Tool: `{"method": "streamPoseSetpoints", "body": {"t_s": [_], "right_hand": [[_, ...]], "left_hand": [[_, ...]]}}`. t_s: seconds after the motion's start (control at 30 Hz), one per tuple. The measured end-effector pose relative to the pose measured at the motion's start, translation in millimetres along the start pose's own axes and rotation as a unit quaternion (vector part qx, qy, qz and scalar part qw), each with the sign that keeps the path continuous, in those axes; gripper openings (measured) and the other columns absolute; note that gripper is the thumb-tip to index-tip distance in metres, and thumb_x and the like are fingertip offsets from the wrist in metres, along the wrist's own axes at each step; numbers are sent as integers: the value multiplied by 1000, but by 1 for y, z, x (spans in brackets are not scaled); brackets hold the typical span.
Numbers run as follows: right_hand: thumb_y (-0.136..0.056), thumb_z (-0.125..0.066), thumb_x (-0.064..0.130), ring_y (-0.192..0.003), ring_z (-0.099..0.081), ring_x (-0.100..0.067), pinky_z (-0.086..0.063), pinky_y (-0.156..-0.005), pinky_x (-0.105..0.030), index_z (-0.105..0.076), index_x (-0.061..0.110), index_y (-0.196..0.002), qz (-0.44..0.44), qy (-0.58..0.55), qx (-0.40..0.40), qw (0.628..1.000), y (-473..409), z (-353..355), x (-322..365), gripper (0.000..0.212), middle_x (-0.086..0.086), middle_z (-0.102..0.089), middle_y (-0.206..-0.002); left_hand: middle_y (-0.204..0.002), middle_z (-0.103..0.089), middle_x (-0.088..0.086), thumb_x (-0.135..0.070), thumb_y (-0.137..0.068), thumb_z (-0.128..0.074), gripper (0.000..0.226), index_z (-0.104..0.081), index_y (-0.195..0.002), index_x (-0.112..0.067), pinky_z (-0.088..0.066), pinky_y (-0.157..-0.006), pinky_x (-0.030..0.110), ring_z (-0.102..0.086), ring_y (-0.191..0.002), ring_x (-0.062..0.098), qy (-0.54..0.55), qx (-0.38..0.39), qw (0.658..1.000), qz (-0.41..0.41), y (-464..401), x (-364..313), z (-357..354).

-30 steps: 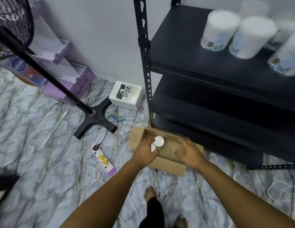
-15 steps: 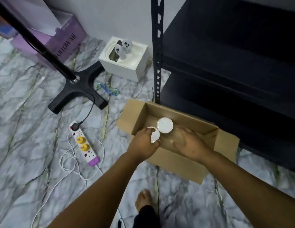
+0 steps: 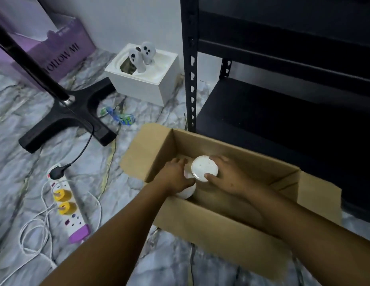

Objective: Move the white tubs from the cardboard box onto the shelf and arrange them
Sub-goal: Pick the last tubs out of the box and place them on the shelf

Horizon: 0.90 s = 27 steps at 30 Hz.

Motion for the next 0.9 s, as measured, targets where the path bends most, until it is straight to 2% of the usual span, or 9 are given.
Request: {"method": "streamPoseSetpoints", "body": {"t_s": [0.1,0.23,0.33,0.43,0.53,0.67,0.77,0.9], "right_hand": [[-86,-62,45,-140,-26,-22,-22,-113,-30,-30,17,-146,24,49,8,998,-12,-12,-16,74,-5,-29,-153],[-82,-66,46,-143,-21,-22,-19,-116,-32,-27,17,-147,73,95,24,993,-22,-22,-21,81,-4,-23,-156],[-80,-69,46,-145,-14,-22,-14,-117,-33,-22,19,-149,94,121,38,987,-34,-33,-19,88,-4,-18,-158],[-79,-69,46,-148,-2,-23,-8,-118,-37,-12,23,-152,101,158,72,980,-48,-48,-19,96,-2,-6,-160],[-78,-70,44,-148,1,-25,-4,-118,-40,-7,27,-152,109,198,93,970,-57,-57,-17,98,-2,0,-161],[-79,-69,35,-146,-2,-27,-7,-116,-44,-7,27,-151,108,239,87,961,-56,-62,-15,96,-2,-2,-160],[-76,-68,26,-140,-12,-29,-20,-112,-48,-13,26,-149,109,259,62,958,-52,-62,-16,92,-3,-12,-154],[-75,-69,30,-135,-18,-27,-31,-103,-49,-18,26,-146,87,261,44,960,-42,-62,-28,87,-2,-16,-150]], "left_hand": [[-151,-30,13,-50,-83,-63,85,-22,-149,-14,-32,-111,40,-35,-135,33,-53,58,997,18,-22,7,-15],[-152,-32,10,-56,-78,-65,92,-22,-149,-17,-33,-111,43,-34,-137,32,-106,96,989,36,-38,15,-26],[-154,-27,12,-54,-76,-67,96,-19,-149,-14,-30,-113,43,-30,-139,32,-135,132,981,31,-40,13,-38],[-154,-25,14,-55,-69,-74,109,-15,-150,-13,-32,-111,41,-31,-138,35,-144,142,978,43,-42,17,-46],[-155,-19,15,-52,-69,-76,115,-6,-151,-13,-31,-112,43,-28,-139,38,-150,148,976,45,-44,19,-50],[-155,-11,18,-47,-74,-75,116,4,-150,-11,-26,-114,44,-22,-141,39,-182,162,969,42,-46,20,-59],[-154,-12,18,-45,-72,-77,115,1,-150,-11,-29,-112,48,-23,-139,41,-199,159,966,42,-51,26,-65],[-152,-16,18,-43,-72,-77,110,-5,-149,-11,-31,-111,47,-26,-137,42,-205,152,966,30,-53,25,-66]]}}
Point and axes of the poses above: each hand's wrist, its own y-axis away from the middle knuckle, its own z-axis out of the back of the hand, x = y × z, the point moved 4 cm from there along -y, towards the middle knuckle
